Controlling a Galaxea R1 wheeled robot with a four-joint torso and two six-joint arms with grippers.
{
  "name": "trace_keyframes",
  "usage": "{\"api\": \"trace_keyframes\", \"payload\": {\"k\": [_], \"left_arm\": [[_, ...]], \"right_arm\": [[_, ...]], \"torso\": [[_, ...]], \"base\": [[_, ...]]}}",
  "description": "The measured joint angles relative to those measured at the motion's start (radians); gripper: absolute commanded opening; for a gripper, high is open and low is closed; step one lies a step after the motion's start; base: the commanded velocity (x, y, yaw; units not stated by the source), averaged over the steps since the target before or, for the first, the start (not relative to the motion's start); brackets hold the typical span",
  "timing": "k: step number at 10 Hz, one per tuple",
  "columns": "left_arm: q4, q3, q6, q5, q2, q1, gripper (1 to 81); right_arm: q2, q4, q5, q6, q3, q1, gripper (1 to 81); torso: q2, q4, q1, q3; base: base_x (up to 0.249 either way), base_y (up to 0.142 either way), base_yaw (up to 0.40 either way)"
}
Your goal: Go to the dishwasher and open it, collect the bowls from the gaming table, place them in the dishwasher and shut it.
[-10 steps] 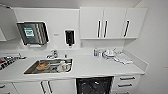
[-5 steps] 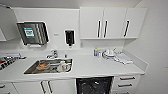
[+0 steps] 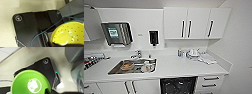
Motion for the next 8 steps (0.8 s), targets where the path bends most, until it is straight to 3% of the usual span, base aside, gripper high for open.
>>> {"api": "trace_keyframes", "payload": {"k": [4,7,8], "left_arm": [[-0.002,-0.013,-0.002,-0.008,-0.025,0.008,1.0],[-0.005,-0.025,-0.008,-0.018,-0.074,0.003,1.0],[-0.005,-0.020,-0.008,-0.054,-0.069,0.003,1.0]], "right_arm": [[0.002,-0.002,0.001,0.000,0.005,0.008,1.0],[0.003,-0.003,0.001,0.000,-0.005,0.015,1.0],[0.003,-0.002,0.005,-0.001,-0.006,0.024,1.0]], "torso": [[0.000,0.000,-0.001,-0.014],[0.000,0.000,-0.001,-0.109],[0.000,0.000,-0.001,-0.142]], "base": [[0.000,0.000,0.000],[0.000,0.000,0.000],[0.000,0.000,0.000]]}}
